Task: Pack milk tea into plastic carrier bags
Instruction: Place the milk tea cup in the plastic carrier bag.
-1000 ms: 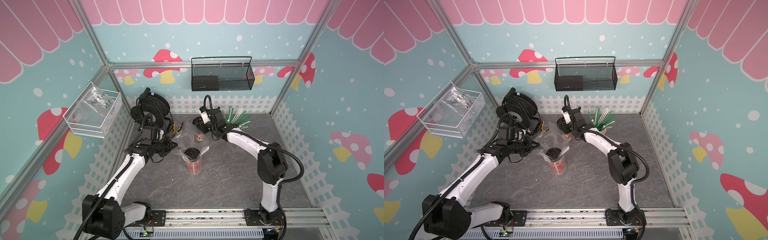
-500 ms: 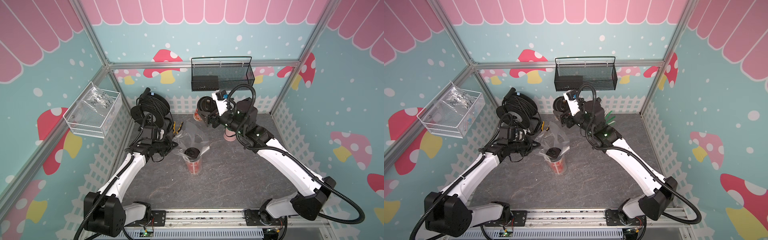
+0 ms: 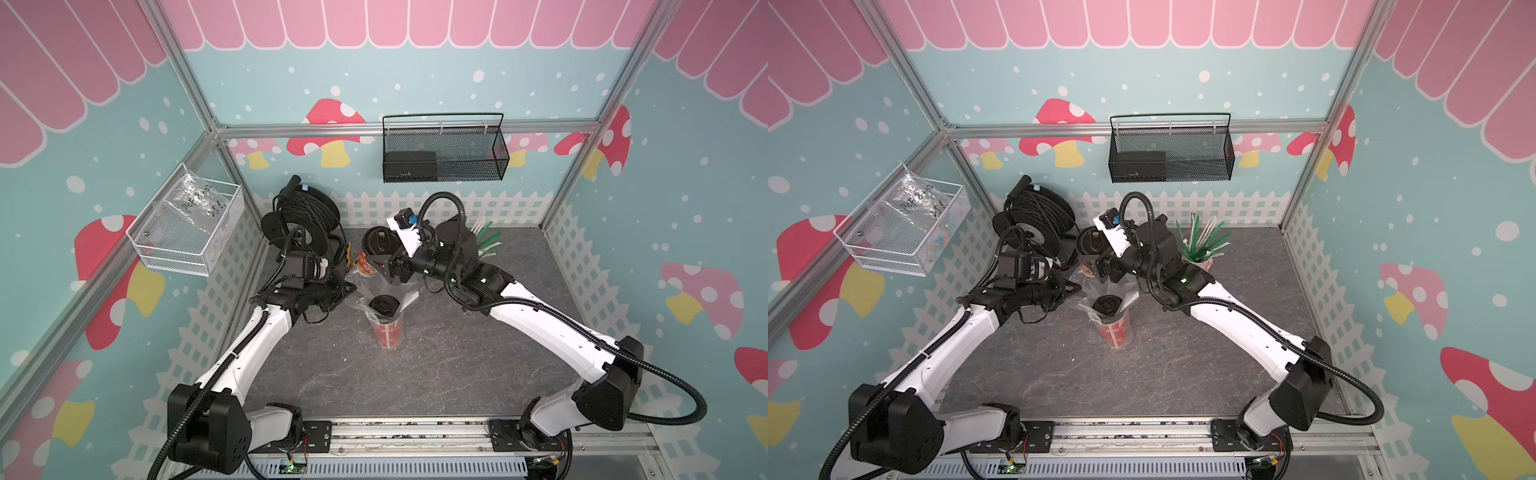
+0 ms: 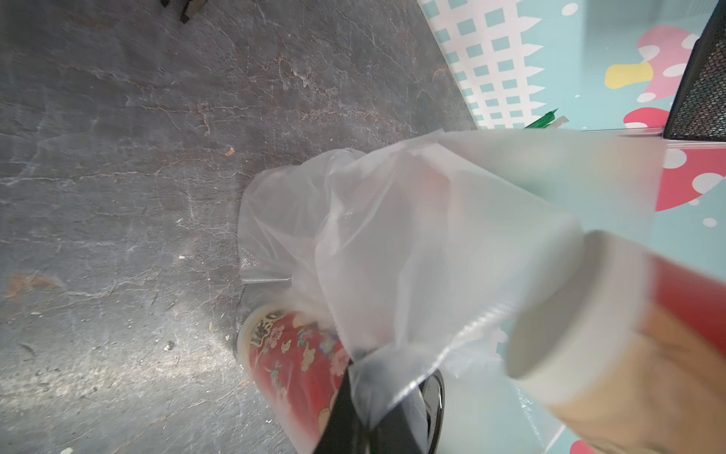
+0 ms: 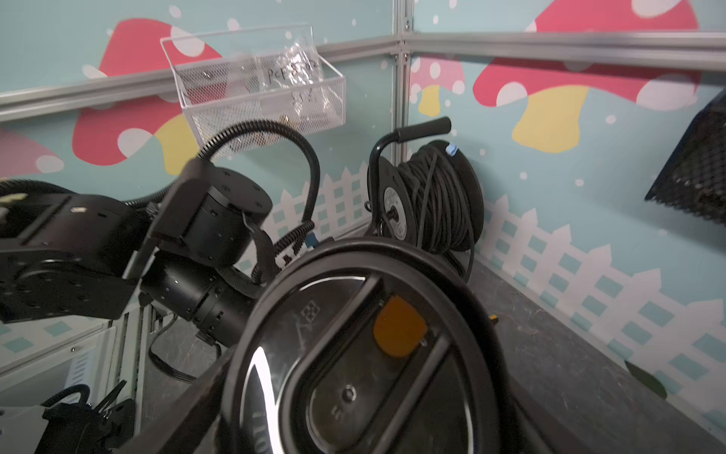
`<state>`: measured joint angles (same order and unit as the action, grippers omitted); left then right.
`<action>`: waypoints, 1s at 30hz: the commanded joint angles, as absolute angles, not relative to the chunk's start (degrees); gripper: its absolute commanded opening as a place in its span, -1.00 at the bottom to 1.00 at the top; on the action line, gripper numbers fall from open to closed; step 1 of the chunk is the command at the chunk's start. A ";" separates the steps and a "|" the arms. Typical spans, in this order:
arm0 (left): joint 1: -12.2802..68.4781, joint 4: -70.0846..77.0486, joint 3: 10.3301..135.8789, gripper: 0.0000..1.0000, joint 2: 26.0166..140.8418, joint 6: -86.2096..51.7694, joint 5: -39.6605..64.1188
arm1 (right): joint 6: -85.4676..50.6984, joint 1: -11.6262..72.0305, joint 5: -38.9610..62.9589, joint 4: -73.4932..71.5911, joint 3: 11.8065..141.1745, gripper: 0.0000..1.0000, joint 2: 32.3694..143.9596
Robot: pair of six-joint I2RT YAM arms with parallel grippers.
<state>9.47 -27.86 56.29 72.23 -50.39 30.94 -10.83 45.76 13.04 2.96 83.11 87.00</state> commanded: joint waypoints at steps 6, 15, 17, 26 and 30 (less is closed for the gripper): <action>9.10 -25.92 57.46 -0.92 72.68 -51.86 31.95 | -11.34 45.79 9.55 2.19 79.84 0.61 89.12; 9.14 -25.76 57.50 -0.94 71.89 -51.94 31.73 | -11.69 45.79 8.50 2.13 80.76 0.63 93.08; 9.14 -25.80 57.63 -0.94 71.98 -51.94 31.73 | -11.69 45.79 8.26 2.03 81.13 0.64 94.13; 9.12 -25.76 57.98 -0.95 72.24 -51.81 31.82 | -13.01 45.79 9.91 1.05 82.19 0.77 97.73; 9.14 -25.75 57.92 -0.96 72.33 -51.72 31.64 | -12.71 45.79 9.33 1.14 81.95 0.89 98.09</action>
